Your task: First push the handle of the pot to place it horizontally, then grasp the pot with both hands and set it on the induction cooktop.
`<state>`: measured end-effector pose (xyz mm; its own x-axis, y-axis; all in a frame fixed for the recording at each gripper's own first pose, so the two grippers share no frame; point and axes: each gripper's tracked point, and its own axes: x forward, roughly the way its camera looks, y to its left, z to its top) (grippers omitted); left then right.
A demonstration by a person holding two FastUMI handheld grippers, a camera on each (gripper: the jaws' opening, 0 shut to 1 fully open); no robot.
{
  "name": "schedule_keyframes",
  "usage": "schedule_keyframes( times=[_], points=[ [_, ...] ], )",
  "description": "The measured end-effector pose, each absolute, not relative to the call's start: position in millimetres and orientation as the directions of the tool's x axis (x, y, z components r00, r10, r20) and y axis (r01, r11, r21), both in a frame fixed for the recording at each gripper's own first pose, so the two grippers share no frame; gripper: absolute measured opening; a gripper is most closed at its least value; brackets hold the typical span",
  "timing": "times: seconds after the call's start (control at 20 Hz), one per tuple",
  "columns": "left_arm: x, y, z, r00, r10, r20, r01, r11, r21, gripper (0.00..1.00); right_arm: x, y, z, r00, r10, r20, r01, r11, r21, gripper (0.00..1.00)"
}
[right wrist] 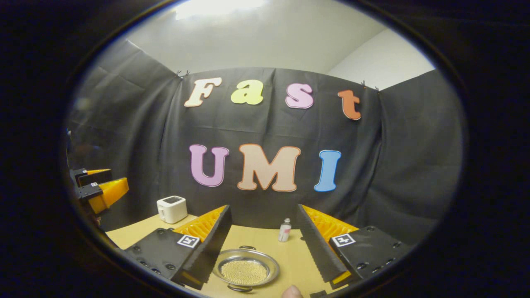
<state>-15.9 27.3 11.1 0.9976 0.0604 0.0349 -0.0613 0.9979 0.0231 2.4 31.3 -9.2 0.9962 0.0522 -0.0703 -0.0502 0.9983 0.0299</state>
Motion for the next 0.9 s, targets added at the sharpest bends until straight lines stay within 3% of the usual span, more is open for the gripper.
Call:
schedule_keyframes(
  times=[0.1, 0.25, 0.3, 0.35, 0.4, 0.5, 0.75, 0.9],
  points=[
    [-19, 26, 12, 0.998, 0.053, 0.038, -0.054, 0.998, 0.025, 0.87, 1, 37, -16, 0.993, 0.066, -0.099, -0.062, 0.997, 0.036, 0.96],
    [-20, 30, 13, 0.997, 0.062, 0.046, -0.063, 0.998, 0.023, 0.87, 3, 44, -27, 0.987, 0.081, -0.14, -0.075, 0.996, 0.048, 0.75],
    [-22, 32, 13, 0.997, 0.069, 0.041, -0.07, 0.997, 0.021, 0.88, 5, 45, -30, 0.985, 0.085, -0.152, -0.078, 0.996, 0.049, 0.6],
    [-23, 31, 12, 0.997, 0.07, 0.04, -0.07, 0.997, 0.013, 0.87, 6, 48, -35, 0.982, 0.092, -0.165, -0.085, 0.995, 0.051, 0.53],
    [-22, 29, 14, 0.997, 0.065, 0.043, -0.066, 0.998, 0.008, 0.87, 7, 48, -38, 0.98, 0.094, -0.175, -0.086, 0.995, 0.051, 0.36],
    [-20, 28, 13, 0.998, 0.057, 0.035, -0.058, 0.998, 0.018, 0.87, 7, 49, -51, 0.972, 0.101, -0.214, -0.091, 0.994, 0.057, 0.2],
    [-17, 26, 6, 0.998, 0.061, 0.023, -0.062, 0.998, 0.02, 0.88, 8, 57, -84, 0.932, 0.186, -0.31, -0.157, 0.981, 0.116, 0.0],
    [-13, 21, -2, 0.998, 0.063, -0.001, -0.063, 0.998, 0.003, 0.87, 5, 73, -109, 0.888, 0.274, -0.369, -0.231, 0.96, 0.157, 0.02]
  ],
)
